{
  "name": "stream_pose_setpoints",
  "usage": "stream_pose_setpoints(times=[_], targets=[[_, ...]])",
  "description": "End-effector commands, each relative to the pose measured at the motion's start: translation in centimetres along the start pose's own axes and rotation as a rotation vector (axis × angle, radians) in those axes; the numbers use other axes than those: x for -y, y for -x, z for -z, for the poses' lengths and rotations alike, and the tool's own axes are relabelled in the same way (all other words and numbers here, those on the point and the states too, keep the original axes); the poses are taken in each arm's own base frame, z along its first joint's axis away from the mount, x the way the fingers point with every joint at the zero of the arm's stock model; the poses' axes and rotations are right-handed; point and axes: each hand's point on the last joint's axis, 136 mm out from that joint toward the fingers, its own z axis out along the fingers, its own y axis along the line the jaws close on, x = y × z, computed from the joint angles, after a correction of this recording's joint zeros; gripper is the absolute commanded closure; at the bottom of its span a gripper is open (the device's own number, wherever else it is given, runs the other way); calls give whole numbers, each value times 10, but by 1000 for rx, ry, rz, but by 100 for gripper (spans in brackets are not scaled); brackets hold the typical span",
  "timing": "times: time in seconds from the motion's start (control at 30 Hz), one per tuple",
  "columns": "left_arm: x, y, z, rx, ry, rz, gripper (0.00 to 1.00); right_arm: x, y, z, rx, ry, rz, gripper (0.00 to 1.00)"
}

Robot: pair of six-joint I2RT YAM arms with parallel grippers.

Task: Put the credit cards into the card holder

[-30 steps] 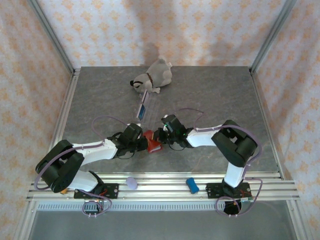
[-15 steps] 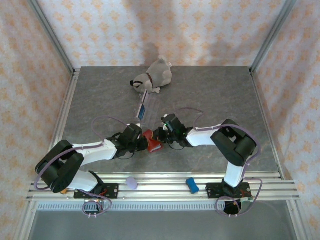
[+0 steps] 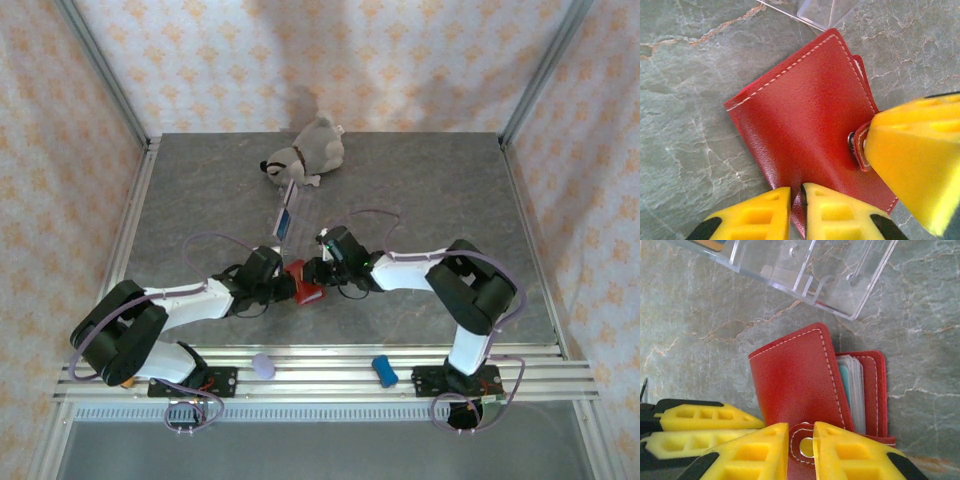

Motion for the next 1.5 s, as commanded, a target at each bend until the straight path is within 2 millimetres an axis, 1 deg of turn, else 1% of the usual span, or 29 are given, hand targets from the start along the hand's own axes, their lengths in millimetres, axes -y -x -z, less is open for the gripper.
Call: stream_pose_setpoints(times=[0.0,0.13,0.2,0.27,0.37,0.43,0.5,0.67,0.73,0.8,0.93,1.0,1.07,1.13,1.23,1.37,1.47], targets=[[13,7,10,23,-68,26,83,18,-26,6,-93,-53,-31,76],[28,21,27,58,-103,20,81,7,-13,18,-58,-27,-27,73],[33,25,30,49,-99,7,78,4,-4,27,-35,-16,-35,71],[38,25,28,28,-101,0,78,5,2,37,-10,-12,-40,70],[44,26,21,1,-117,20,77,14,11,52,27,-15,-56,68],[46,25,17,-10,-124,39,75,20,12,59,32,-18,-67,67],[45,25,13,-21,-112,51,74,28,10,63,35,-35,-73,67],[38,23,7,-41,-65,73,74,40,6,69,47,-47,-88,65],[33,23,7,-37,-45,87,74,43,4,69,45,-49,-90,64],[34,23,6,-34,-52,93,70,44,2,68,41,-47,-87,63],[41,21,1,-52,-93,105,69,47,1,61,24,-43,-92,61],[44,21,-1,-56,-109,111,70,42,2,54,7,-7,-112,60],[47,22,-3,-64,-116,112,70,33,1,48,-14,61,-138,60],[48,21,-4,-71,-117,111,71,28,-1,43,-27,102,-155,62],[48,21,-5,-71,-121,113,73,30,-10,37,-57,112,-161,63],[52,24,-6,-64,-136,119,74,27,-19,32,-84,129,-166,63],[54,25,-6,-64,-140,117,75,28,-23,29,-93,127,-165,66]])
